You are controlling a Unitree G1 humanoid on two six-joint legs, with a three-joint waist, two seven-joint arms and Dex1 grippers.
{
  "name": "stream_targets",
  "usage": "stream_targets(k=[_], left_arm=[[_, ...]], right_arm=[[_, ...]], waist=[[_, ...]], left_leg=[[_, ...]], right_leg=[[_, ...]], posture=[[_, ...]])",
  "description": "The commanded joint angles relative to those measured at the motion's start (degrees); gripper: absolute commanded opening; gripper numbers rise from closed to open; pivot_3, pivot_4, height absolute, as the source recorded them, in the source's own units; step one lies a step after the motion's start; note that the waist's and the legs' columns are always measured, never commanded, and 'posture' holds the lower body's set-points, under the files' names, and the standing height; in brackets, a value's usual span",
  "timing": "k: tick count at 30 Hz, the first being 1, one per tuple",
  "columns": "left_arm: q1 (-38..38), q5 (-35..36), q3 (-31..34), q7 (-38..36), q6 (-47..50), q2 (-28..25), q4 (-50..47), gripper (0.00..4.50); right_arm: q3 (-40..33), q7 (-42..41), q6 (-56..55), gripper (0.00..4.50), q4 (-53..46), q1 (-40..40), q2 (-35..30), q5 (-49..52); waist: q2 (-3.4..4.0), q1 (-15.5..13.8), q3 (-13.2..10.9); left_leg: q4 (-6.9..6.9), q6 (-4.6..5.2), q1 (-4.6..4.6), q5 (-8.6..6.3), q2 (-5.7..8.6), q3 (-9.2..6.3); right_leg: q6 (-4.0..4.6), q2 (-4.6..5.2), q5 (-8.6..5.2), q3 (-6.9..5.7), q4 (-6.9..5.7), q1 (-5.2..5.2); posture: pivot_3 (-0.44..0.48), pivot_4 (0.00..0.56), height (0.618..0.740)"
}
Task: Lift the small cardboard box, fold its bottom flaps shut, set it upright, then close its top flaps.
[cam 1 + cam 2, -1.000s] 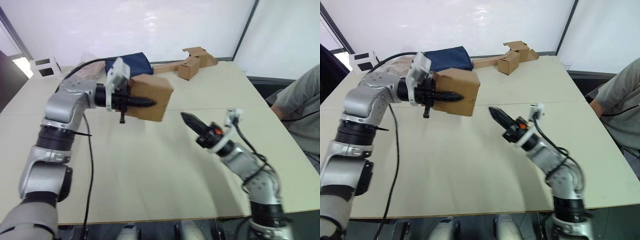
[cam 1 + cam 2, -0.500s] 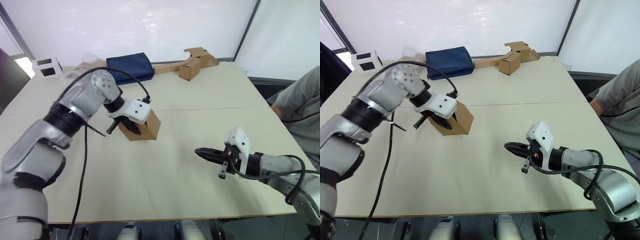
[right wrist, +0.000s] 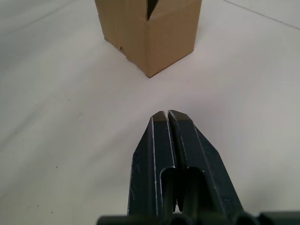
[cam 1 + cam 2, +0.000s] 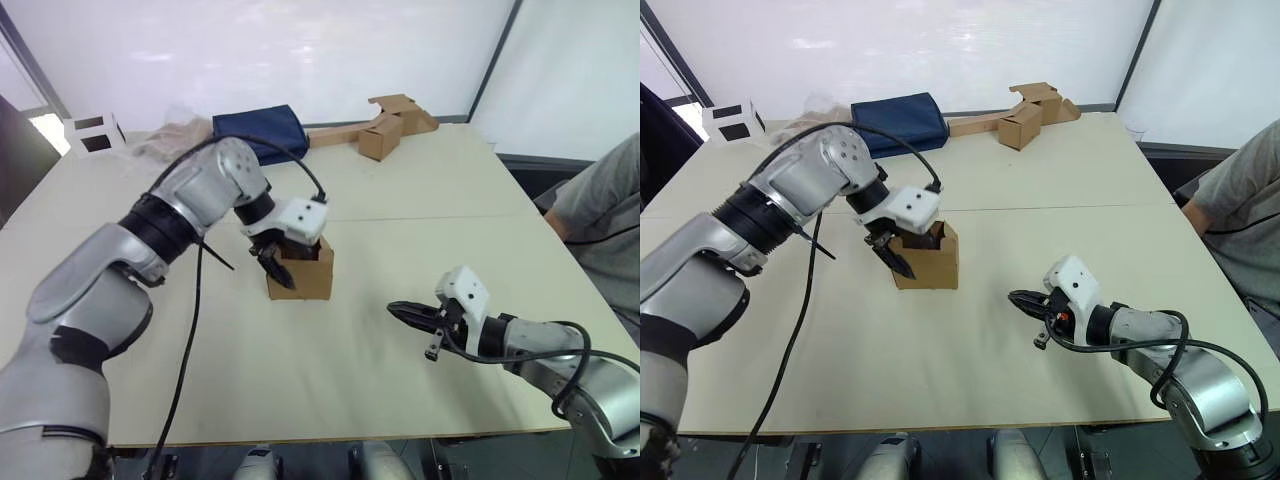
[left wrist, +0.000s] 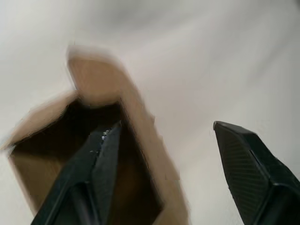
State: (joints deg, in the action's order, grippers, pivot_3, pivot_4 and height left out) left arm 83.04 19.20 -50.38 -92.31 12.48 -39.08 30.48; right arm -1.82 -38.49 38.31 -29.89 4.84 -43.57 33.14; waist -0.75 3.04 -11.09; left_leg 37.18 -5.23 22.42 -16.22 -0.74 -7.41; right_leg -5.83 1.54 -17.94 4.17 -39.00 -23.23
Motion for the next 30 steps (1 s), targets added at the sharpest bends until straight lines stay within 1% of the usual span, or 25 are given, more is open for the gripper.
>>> stream_targets(k=[1,2,3,5,6,7,8,11,12,14,15,16,17,18,19,20,21,22,23,25,27,30], left_arm=[[3.3,3.4,6.2,-0.2,2.7,-0.6,3.0,3.01],[3.6,3.8,7.4,-0.2,3.8,-1.0,3.9,3.01],[4.0,3.5,9.9,-0.2,4.2,-1.2,6.1,3.01],[4.3,5.6,19.2,0.7,6.5,-1.9,11.1,3.01],[4.3,5.8,22.0,0.7,7.2,-1.9,12.3,3.01],[4.6,7.7,25.8,2.3,13.1,-2.4,13.9,3.01],[3.7,8.3,29.2,5.2,16.0,-3.0,14.5,3.01],[-0.3,8.7,36.8,11.4,20.1,-4.0,12.7,3.01],[-2.7,8.7,38.7,12.7,20.6,-4.6,10.6,3.01],[-13.1,9.3,45.4,20.2,22.3,-7.2,3.1,3.01],[-18.5,10.0,49.9,25.9,24.1,-7.9,-0.1,2.78],[-22.3,10.5,53.3,30.2,25.8,-8.0,-2.9,2.51],[-26.5,10.8,55.7,32.7,27.3,-8.3,-6.6,2.24],[-32.9,10.4,57.4,34.7,27.3,-8.6,-11.8,1.87],[-38.6,10.6,58.8,36.2,27.7,-8.4,-16.8,1.48],[-43.7,10.4,59.9,37.8,27.0,-7.8,-21.1,0.91],[-47.3,9.9,60.0,39.0,26.5,-7.1,-24.0,0.56],[-49.4,9.7,60.1,39.9,26.3,-6.7,-25.8,0.26],[-51.2,9.5,60.2,41.5,26.6,-5.6,-27.2,0.10],[-52.9,9.6,60.4,43.6,27.2,-4.3,-28.6,0.10],[-54.1,9.1,59.7,44.6,26.5,-3.3,-29.3,0.10],[-56.0,6.3,55.2,45.3,22.4,0.9,-28.0,0.10]], right_arm=[[1.1,-1.1,-1.2,0.00,0.0,1.9,1.1,-0.7],[1.3,-1.2,-1.2,0.00,0.0,2.2,1.4,-0.7],[1.8,-1.3,-1.6,0.00,0.6,3.0,2.0,-1.0],[2.7,-1.0,-3.0,0.00,2.5,5.3,4.6,-1.7],[2.8,-1.0,-3.4,0.00,2.9,5.8,5.4,-1.9],[3.1,-0.8,-3.4,0.00,3.6,6.7,7.0,-1.6],[3.5,-1.0,-3.1,0.00,4.2,7.3,8.2,-0.9],[4.4,-1.6,-3.1,0.00,5.0,7.9,10.2,-0.7],[4.8,-1.6,-3.5,0.00,5.7,8.2,10.8,-1.4],[6.2,-0.2,-5.7,0.00,9.7,10.6,12.9,-4.5],[6.9,0.5,-6.9,0.00,11.8,11.9,13.9,-6.3],[7.3,0.9,-7.8,0.00,13.1,12.7,14.5,-7.4],[7.7,0.9,-8.4,0.00,14.1,13.3,14.8,-8.5],[8.8,1.1,-9.2,0.00,16.0,13.9,14.5,-10.6],[9.5,1.4,-10.0,0.00,18.1,14.5,14.4,-12.6],[9.8,1.9,-11.0,0.00,20.3,15.2,14.6,-14.2],[9.9,2.5,-11.8,0.00,22.3,16.1,15.0,-15.5],[9.8,2.8,-12.4,0.00,23.5,16.6,15.3,-16.2],[10.0,2.7,-13.0,0.00,24.6,17.4,15.7,-16.9],[10.3,2.2,-13.9,0.00,25.9,18.2,16.2,-17.8],[10.7,1.7,-14.3,0.00,26.7,18.9,17.1,-18.3],[13.6,1.3,-15.4,0.00,28.8,21.1,19.1,-20.8]], waist=[[0.00,0.0,0.0],[0.00,0.0,0.0],[0.00,0.1,0.0],[0.00,0.7,0.0],[0.01,0.9,0.0],[0.01,1.0,0.0],[0.01,1.0,0.0],[0.04,1.1,0.0],[0.05,1.0,0.0],[0.07,1.0,0.0],[0.14,1.2,0.1],[0.20,1.5,0.1],[0.17,1.3,0.1],[0.10,1.3,0.1],[0.09,1.1,0.1],[0.09,1.0,0.1],[0.08,0.8,0.1],[0.03,0.0,0.1],[0.01,-0.5,0.1],[-0.01,-1.2,0.1],[-0.01,-1.5,0.1],[0.08,-1.0,0.2]], left_leg=[[0.00,0.00,0.00,0.00,0.00,0.00],[0.00,0.00,-0.01,0.00,0.00,0.00],[0.00,0.00,-0.02,0.00,0.00,0.00],[-0.01,0.00,-0.04,0.00,0.00,0.00],[-0.01,0.00,-0.03,0.00,-0.02,0.00],[-0.03,0.01,-0.04,0.00,-0.02,0.00],[-0.05,0.02,-0.03,-0.01,-0.02,0.00],[-0.05,0.06,-0.03,-0.03,-0.04,-0.04],[-0.04,0.06,-0.03,-0.03,-0.03,-0.04],[-0.01,0.05,-0.05,-0.03,-0.03,-0.05],[0.00,0.04,-0.10,-0.02,-0.03,-0.03],[0.00,0.04,-0.17,-0.02,-0.04,0.03],[-0.04,0.03,-0.24,-0.02,-0.07,0.08],[-0.04,0.01,-0.18,-0.01,-0.09,0.02],[-0.03,0.00,-0.07,0.00,-0.12,-0.10],[-0.03,-0.34,0.00,0.19,-0.11,-0.09],[-0.05,-0.36,0.00,0.20,-0.10,-0.06],[-0.05,-0.38,0.04,0.21,-0.07,-0.04],[-0.01,-0.48,0.08,0.26,-0.01,-0.04],[0.00,-0.55,0.08,0.30,0.01,-0.06],[0.01,-0.39,0.03,0.21,0.03,-0.07],[-0.02,-0.37,-0.04,0.20,0.03,-0.06]], right_leg=[[0.00,0.00,0.00,0.00,0.00,0.00],[0.00,-0.01,0.00,0.00,0.00,0.00],[0.00,-0.01,0.00,0.00,0.00,0.00],[0.00,-0.03,0.00,0.00,-0.02,0.00],[0.00,-0.04,0.00,0.00,-0.03,-0.03],[0.01,-0.05,-0.01,0.00,-0.05,-0.05],[0.03,-0.05,-0.03,0.00,-0.05,-0.07],[0.02,-0.06,-0.06,-0.01,-0.06,-0.07],[0.02,-0.04,-0.06,-0.01,-0.08,-0.07],[0.02,-0.01,-0.06,-0.02,-0.11,-0.05],[0.02,0.02,-0.06,0.00,-0.14,-0.02],[0.02,0.02,-0.06,0.08,-0.15,0.00],[0.02,0.01,-0.06,0.15,-0.24,-0.02],[0.04,-0.01,-0.06,0.10,-0.26,-0.06],[0.06,-0.05,-0.07,0.03,-0.23,-0.16],[0.07,-0.02,-0.08,0.02,-0.21,-0.20],[0.07,0.02,-0.08,0.03,-0.18,-0.22],[0.07,0.09,-0.08,0.02,-0.16,-0.20],[0.06,0.17,-0.07,-0.02,-0.15,-0.19],[0.03,0.18,-0.03,-0.07,-0.15,-0.13],[0.01,0.16,0.01,-0.08,-0.18,-0.09],[0.01,0.14,0.01,-0.07,-0.17,-0.04]], posture=[[0.000,0.150,0.740],[0.000,0.150,0.740],[0.000,0.150,0.740],[0.000,0.150,0.740],[0.000,0.150,0.740],[0.000,0.150,0.740],[0.000,0.150,0.740],[0.000,0.150,0.740],[0.000,0.150,0.740],[0.000,0.150,0.740],[0.000,0.150,0.740],[0.000,0.150,0.740],[0.000,0.150,0.740],[0.000,0.150,0.740],[0.000,0.150,0.740],[0.000,0.150,0.740],[0.000,0.150,0.740],[0.000,0.150,0.740],[0.000,0.150,0.740],[0.000,0.150,0.740],[0.000,0.150,0.740],[0.000,0.150,0.740]])
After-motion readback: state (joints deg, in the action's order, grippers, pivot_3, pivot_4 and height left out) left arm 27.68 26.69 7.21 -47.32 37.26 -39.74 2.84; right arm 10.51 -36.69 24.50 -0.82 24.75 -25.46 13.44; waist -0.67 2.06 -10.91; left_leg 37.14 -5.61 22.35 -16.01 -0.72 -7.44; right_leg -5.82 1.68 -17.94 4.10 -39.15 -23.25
